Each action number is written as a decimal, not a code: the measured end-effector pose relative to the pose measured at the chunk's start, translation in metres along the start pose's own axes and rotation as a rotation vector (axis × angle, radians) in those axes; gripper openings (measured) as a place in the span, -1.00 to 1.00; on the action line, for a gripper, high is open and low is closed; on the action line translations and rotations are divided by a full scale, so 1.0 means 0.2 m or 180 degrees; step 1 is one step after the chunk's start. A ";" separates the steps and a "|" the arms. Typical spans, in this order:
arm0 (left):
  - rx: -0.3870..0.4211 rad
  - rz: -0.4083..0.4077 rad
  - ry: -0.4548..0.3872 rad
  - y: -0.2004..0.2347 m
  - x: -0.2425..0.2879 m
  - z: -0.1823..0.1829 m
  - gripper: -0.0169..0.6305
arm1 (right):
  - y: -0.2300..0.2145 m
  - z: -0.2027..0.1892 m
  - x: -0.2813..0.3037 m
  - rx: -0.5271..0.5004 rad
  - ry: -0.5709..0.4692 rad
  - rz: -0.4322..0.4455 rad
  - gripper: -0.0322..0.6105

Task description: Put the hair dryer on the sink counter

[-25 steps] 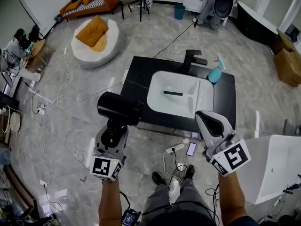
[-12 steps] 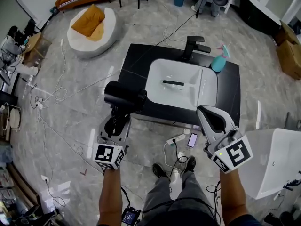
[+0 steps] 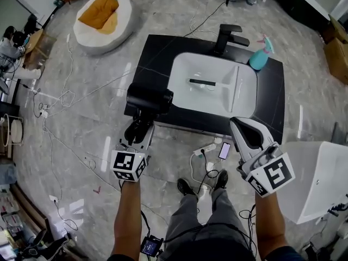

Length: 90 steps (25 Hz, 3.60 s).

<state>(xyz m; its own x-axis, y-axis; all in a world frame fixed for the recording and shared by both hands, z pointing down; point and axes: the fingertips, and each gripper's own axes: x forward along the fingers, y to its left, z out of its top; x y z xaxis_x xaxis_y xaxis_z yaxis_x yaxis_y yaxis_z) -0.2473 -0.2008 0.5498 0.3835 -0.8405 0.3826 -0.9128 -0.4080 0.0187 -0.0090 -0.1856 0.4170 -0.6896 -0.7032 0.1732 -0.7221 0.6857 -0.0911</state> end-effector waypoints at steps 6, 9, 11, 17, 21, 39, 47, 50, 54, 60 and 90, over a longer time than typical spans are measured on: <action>-0.0054 -0.0002 0.0171 0.02 0.11 -0.15 -0.38 | -0.01 -0.11 0.02 0.0078 0.0075 0.0001 -0.88; -0.0062 -0.0007 0.0243 0.02 0.16 -0.21 -0.38 | -0.02 -0.16 0.02 0.0112 0.0110 -0.0007 -0.87; -0.0066 -0.0011 0.0305 0.01 0.20 -0.26 -0.38 | -0.03 -0.19 0.01 0.0136 0.0134 -0.0015 -0.88; -0.0075 -0.0009 0.0544 0.00 0.32 -0.41 -0.38 | -0.04 -0.27 -0.02 0.0193 0.0176 -0.0024 -0.87; -0.0077 -0.0003 0.0651 -0.01 0.38 -0.48 -0.38 | -0.07 -0.31 -0.06 0.0213 0.0197 -0.0062 -0.87; 0.0121 0.0047 0.1297 -0.01 0.58 -0.69 -0.37 | -0.15 -0.44 -0.15 0.0332 0.0279 -0.0158 -0.88; 0.0121 0.0026 0.1456 0.01 0.63 -0.72 -0.34 | -0.18 -0.47 -0.13 0.0370 0.0301 -0.0171 -0.87; 0.0124 -0.0021 0.1508 0.01 0.65 -0.72 -0.32 | -0.19 -0.46 -0.12 0.0384 0.0307 -0.0162 -0.87; 0.0122 -0.0162 0.1551 0.00 0.67 -0.71 -0.30 | -0.19 -0.44 -0.11 0.0389 0.0298 -0.0160 -0.87; 0.0147 -0.0209 0.1263 0.02 0.65 -0.62 -0.18 | -0.18 -0.40 -0.08 0.0388 0.0294 -0.0144 -0.87; -0.0344 -0.0156 0.0739 0.15 0.37 -0.35 -0.16 | -0.12 -0.23 0.02 0.0327 0.0247 -0.0068 -0.88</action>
<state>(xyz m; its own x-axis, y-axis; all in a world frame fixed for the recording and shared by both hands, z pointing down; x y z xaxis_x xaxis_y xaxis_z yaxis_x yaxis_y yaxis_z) -0.2573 -0.2504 0.6423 0.3966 -0.7112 0.5805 -0.9084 -0.3953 0.1363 0.0081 -0.1956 0.4655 -0.6706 -0.6980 0.2511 -0.7411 0.6451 -0.1859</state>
